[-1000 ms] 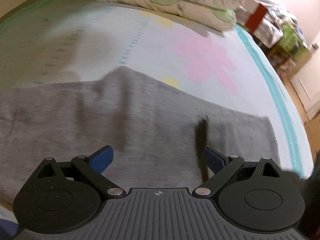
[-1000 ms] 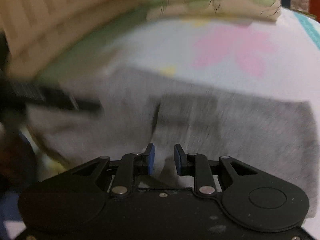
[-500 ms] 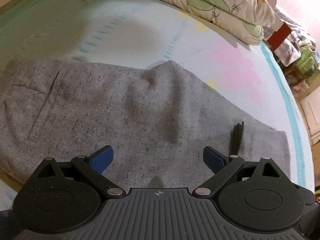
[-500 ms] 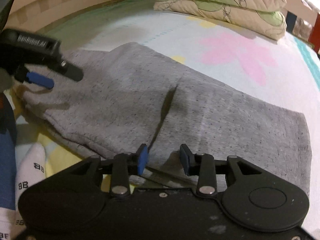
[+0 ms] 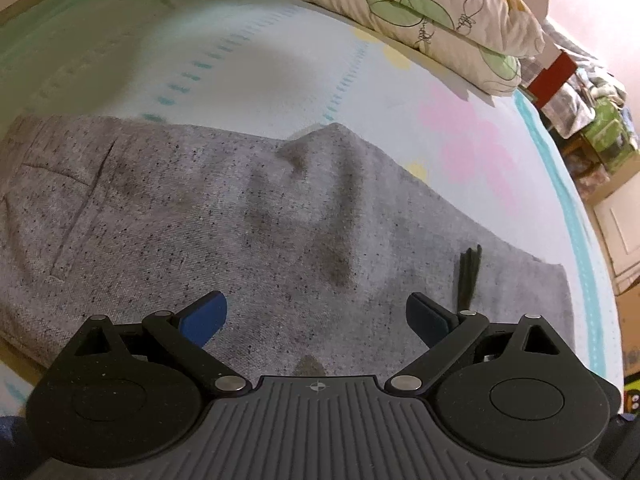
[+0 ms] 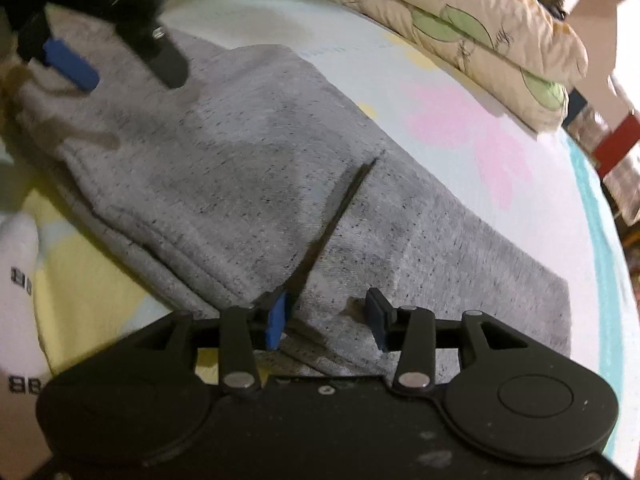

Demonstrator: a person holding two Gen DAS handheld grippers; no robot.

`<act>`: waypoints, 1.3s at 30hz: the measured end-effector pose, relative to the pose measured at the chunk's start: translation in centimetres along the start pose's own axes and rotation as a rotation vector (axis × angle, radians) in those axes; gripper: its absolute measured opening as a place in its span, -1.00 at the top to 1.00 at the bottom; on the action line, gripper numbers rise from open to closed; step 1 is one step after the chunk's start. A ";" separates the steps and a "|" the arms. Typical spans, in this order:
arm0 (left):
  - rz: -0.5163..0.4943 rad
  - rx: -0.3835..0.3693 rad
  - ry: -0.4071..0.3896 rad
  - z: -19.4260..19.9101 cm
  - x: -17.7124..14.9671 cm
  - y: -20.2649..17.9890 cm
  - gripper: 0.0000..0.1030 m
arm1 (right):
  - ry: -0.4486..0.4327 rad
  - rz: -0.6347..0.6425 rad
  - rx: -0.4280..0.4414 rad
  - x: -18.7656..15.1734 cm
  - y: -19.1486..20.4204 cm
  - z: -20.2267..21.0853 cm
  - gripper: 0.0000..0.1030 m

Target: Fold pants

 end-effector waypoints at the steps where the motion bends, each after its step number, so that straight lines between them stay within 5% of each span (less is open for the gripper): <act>1: -0.004 0.000 0.000 0.0 0.0 -0.1 -0.88 | -0.001 0.008 -0.003 -0.1 0.0 0.0 0.12; 6: 0.003 -0.009 -0.004 0.4 -0.1 0.1 -0.88 | 0.011 -0.103 0.062 -0.3 -1.5 -0.6 0.22; 9: 0.013 -0.018 -0.007 0.5 -0.1 0.3 -0.89 | -0.006 -0.272 0.121 -0.4 -3.4 -0.1 0.74; 12: 0.014 -0.022 -0.007 0.6 0.0 0.4 -0.89 | -0.080 -0.407 0.184 0.2 -4.8 1.4 0.80; 19: 0.010 -0.026 -0.005 0.7 0.0 0.3 -0.89 | -0.032 -0.484 0.316 -0.2 -3.6 -0.9 0.67; 23: 0.031 -0.034 -0.008 0.8 0.1 0.6 -0.89 | -0.077 -0.524 0.335 -0.1 -4.0 0.6 0.31; 30: 0.100 -0.139 -0.069 3.5 2.0 1.1 -0.89 | -0.167 -0.565 0.336 0.9 -5.2 2.5 0.28; 39: 0.072 -0.014 -0.212 9.6 8.5 7.6 -0.91 | -0.204 -0.541 0.416 3.6 -5.2 1.6 0.28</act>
Point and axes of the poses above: each gripper's, at about its wrist camera, not at the fingertips, and z roughly against the way its jaws point, y to its left, x to its top, the point moved 6 cm from there along -z, roughly the way its jaws point, and after that the axes turned 13 degrees about z, right-handed, at the moved point
